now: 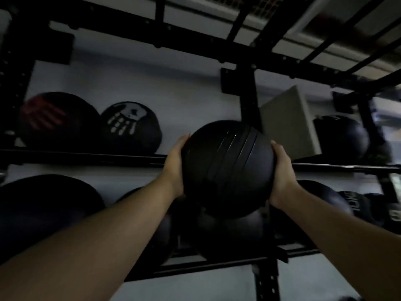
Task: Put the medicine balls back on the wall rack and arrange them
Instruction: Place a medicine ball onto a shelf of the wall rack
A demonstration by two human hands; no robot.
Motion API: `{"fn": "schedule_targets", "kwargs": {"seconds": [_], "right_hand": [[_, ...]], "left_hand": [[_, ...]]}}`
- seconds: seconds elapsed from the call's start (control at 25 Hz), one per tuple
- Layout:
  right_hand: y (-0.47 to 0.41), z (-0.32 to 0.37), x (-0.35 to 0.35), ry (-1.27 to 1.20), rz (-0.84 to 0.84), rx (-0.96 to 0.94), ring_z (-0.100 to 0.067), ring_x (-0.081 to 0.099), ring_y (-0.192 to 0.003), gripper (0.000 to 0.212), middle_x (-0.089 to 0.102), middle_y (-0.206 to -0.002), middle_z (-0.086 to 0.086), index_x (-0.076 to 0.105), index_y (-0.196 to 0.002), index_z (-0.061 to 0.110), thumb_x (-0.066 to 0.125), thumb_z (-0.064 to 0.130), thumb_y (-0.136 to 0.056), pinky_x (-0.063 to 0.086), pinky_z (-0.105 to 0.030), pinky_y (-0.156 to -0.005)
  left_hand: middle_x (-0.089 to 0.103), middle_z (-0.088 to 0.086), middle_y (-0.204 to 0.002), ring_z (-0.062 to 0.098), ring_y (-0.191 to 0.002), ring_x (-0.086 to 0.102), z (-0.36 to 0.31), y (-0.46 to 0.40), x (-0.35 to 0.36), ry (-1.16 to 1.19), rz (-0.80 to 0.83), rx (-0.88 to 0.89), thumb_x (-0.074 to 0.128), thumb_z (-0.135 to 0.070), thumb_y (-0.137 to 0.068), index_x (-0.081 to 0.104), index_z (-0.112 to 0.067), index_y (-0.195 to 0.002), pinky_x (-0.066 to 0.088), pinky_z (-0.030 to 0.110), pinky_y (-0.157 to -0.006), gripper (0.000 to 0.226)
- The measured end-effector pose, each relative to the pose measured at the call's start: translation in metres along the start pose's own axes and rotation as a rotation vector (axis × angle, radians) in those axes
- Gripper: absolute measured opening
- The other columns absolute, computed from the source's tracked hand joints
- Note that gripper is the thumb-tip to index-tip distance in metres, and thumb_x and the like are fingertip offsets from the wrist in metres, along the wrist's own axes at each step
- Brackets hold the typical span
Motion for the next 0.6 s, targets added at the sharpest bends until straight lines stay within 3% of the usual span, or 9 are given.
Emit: {"fn": "schedule_targets", "kwargs": {"seconds": [0.08,0.2,0.32,0.4,0.52,0.6], "right_hand": [[-0.042,0.003,0.028,0.0,0.051,-0.026,-0.032,0.075,-0.11,0.053,0.083,-0.114,-0.006,0.081,-0.118,0.024,0.059,0.063,-0.09,0.059,-0.041,-0.093],[-0.114,0.0,0.054,-0.036,0.164,-0.068,-0.033,0.076,-0.105,0.05,0.084,-0.108,-0.007,0.083,-0.11,0.025,0.058,0.064,-0.09,0.06,-0.039,-0.083],[-0.183,-0.007,0.077,-0.074,0.295,-0.112,-0.03,0.08,-0.094,0.049,0.085,-0.1,-0.007,0.088,-0.091,0.026,0.056,0.062,-0.092,0.061,-0.034,-0.072],[-0.226,-0.023,0.089,-0.112,0.346,-0.12,-0.028,0.081,-0.089,0.05,0.085,-0.097,-0.005,0.089,-0.084,0.028,0.053,0.061,-0.094,0.061,-0.033,-0.071],[-0.285,-0.05,0.108,-0.142,0.377,-0.131,-0.031,0.08,-0.098,0.046,0.085,-0.101,-0.008,0.087,-0.096,0.021,0.054,0.052,-0.096,0.063,-0.037,-0.078],[-0.314,-0.055,0.121,-0.176,0.361,-0.136,-0.036,0.076,-0.108,0.038,0.083,-0.109,-0.013,0.083,-0.102,0.014,0.059,0.043,-0.094,0.063,-0.042,-0.087]], "left_hand": [[0.084,0.012,-0.104,0.026,-0.084,0.082,-0.022,-0.029,-0.01,-0.014,-0.044,0.102,0.056,-0.06,-0.097,0.088,-0.016,-0.094,0.065,0.033,-0.062,0.054],[0.082,0.013,-0.111,0.032,-0.091,0.081,-0.04,-0.078,-0.017,-0.046,-0.123,0.206,0.064,-0.062,-0.089,0.086,-0.017,-0.106,0.065,0.036,-0.067,0.052],[0.083,0.013,-0.108,0.033,-0.091,0.081,-0.051,-0.124,-0.024,-0.103,-0.181,0.299,0.066,-0.061,-0.088,0.087,-0.018,-0.102,0.064,0.037,-0.07,0.05],[0.081,0.014,-0.115,0.035,-0.103,0.077,-0.055,-0.158,-0.033,-0.144,-0.241,0.376,0.067,-0.056,-0.089,0.084,-0.016,-0.112,0.063,0.041,-0.081,0.049],[0.075,0.018,-0.128,0.039,-0.119,0.07,-0.057,-0.205,-0.053,-0.179,-0.372,0.491,0.07,-0.044,-0.09,0.077,-0.011,-0.125,0.055,0.051,-0.106,0.049],[0.076,0.019,-0.125,0.039,-0.117,0.071,-0.061,-0.227,-0.058,-0.193,-0.429,0.587,0.071,-0.037,-0.09,0.078,-0.007,-0.118,0.056,0.051,-0.105,0.041]]}}
Point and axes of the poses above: each hand's wrist, its own y-axis away from the middle knuckle, its own x-axis out of the palm, z = x × y, the point moved 4 cm from there along -y, towards the middle knuckle
